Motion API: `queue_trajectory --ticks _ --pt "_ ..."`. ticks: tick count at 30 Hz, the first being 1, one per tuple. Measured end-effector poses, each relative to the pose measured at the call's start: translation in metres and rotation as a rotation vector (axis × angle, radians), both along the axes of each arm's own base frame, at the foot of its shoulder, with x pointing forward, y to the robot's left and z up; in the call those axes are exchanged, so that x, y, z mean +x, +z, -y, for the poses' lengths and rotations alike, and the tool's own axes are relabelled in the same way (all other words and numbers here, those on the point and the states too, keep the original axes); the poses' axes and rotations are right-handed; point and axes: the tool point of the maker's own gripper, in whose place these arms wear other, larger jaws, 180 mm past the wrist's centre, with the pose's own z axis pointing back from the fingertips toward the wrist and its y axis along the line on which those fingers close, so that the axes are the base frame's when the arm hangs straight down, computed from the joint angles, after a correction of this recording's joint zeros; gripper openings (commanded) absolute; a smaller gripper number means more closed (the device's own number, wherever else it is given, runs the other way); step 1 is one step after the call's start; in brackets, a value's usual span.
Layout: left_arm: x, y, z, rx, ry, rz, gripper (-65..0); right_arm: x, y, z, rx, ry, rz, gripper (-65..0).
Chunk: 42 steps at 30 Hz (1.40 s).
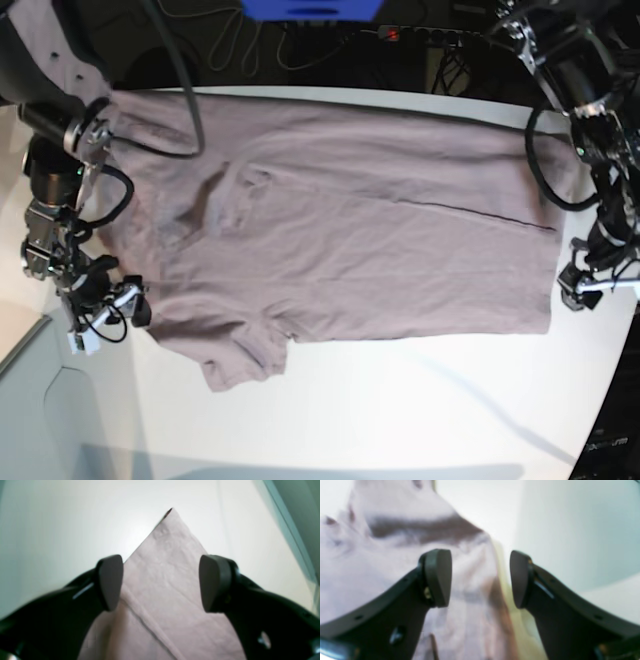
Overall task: Layout the t-shirt on the table in an organized manner, then fold the t-shirt properly
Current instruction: 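Move both grippers along the shirt sides and grasp the hem edge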
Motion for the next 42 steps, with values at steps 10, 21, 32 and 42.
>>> queue_trajectory --ticks 10,21,32,42 --pt "0.019 -0.041 -0.008 0.115 -0.041 -0.066 -18.7 -0.007 -0.029 0.016 0.004 -0.195 0.021 -28.1" --pt "0.006 -0.102 -0.017 0.165 -0.029 -0.189 -18.7 -0.007 -0.039 -0.015 -0.074 -0.046 0.001 -29.0" --pt "0.028 -0.106 0.007 0.216 -0.142 -0.219 -19.5 -0.013 -0.043 -0.012 -0.071 -0.055 0.002 -58.5" --pt "0.028 -0.110 0.015 0.225 -0.176 -0.232 -65.0 -0.016 -0.047 -0.022 -0.079 -0.023 0.004 -65.0"
